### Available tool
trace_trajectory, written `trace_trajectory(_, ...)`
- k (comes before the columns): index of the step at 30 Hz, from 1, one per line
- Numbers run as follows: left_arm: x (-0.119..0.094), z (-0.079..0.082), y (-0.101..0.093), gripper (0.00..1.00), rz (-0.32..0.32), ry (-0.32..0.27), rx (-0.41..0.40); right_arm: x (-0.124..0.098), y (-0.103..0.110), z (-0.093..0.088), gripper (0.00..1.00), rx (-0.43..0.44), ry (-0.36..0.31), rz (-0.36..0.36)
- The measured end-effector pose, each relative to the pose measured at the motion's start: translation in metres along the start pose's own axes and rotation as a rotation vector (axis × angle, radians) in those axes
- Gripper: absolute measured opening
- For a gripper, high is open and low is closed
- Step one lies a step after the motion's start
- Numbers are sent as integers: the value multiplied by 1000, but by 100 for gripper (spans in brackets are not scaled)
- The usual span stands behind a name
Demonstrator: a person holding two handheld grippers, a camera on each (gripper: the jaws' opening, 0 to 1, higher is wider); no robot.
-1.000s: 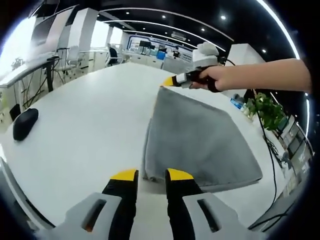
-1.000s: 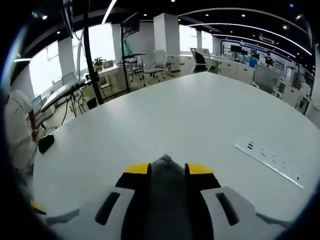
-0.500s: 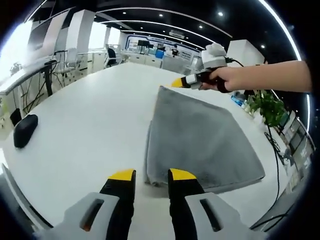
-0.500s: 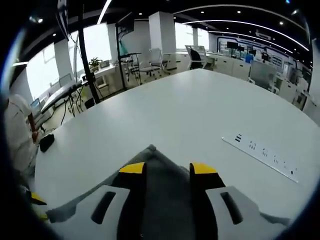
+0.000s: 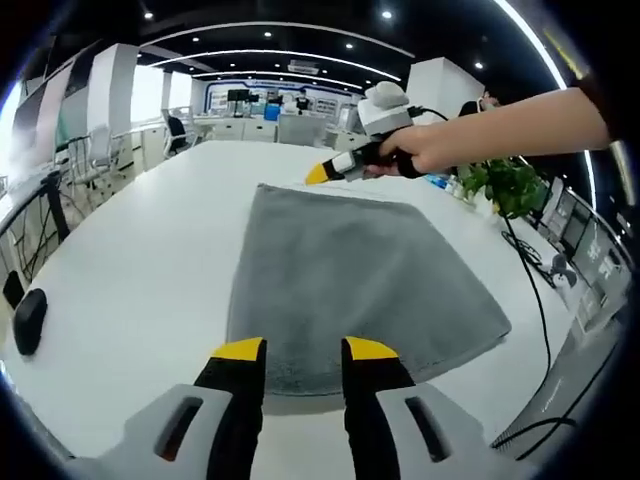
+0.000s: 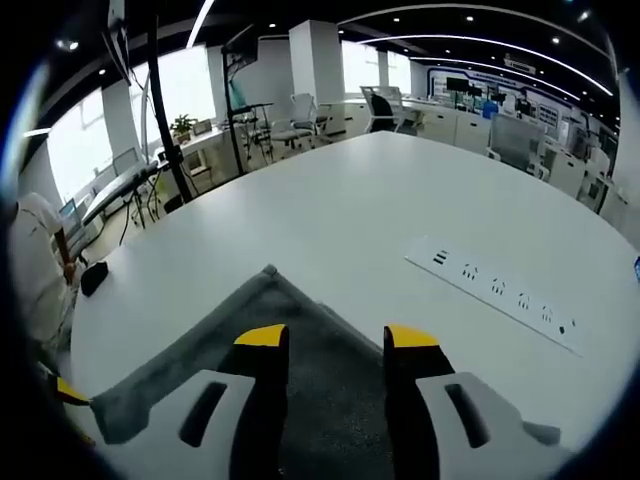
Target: Fold the towel on the table until its edges align and the towel forms a compact rectangular stack.
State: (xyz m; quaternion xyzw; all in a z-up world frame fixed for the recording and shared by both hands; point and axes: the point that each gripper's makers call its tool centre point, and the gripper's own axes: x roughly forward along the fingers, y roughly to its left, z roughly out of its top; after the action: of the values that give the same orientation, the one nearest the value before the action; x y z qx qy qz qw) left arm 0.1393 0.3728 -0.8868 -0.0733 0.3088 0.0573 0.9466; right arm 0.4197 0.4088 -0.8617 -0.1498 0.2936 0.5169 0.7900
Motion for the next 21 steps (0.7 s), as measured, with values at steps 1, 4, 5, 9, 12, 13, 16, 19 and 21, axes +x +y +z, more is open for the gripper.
trace_trajectory(1, 2, 3, -9, 33, -7, -7, -3, -3, -2, -1, 37, 4, 0, -2)
trace_trajectory(4, 4, 7, -28, 33, -49, -6, 21, -11, -12, -5, 37, 7, 3, -7)
trace_trajectory(5, 5, 8, -34, 33, -63, -5, 35, -14, -15, -6, 37, 9, 3, -10)
trace_trajectory(9, 10, 15, -65, 33, -125, -6, 83, -29, -31, -11, 37, 20, 1, -22)
trace_trajectory(12, 13, 19, -88, 33, -163, -7, 110, -39, -42, -17, 37, 30, 1, -36)
trace_trajectory(13, 14, 21, -94, 33, -173, -9, 114, -44, -46, -19, 37, 35, 0, -40)
trace_trajectory(16, 17, 22, -114, 33, -211, -4, 143, -56, -59, -27, 37, 39, 4, -53)
trace_trajectory(19, 19, 22, -132, 33, -236, 4, 206, -70, -73, -39, 36, 37, 19, -74)
trace_trajectory(21, 20, 22, -140, 33, -251, 4, 215, -77, -78, -45, 36, 36, 22, -75)
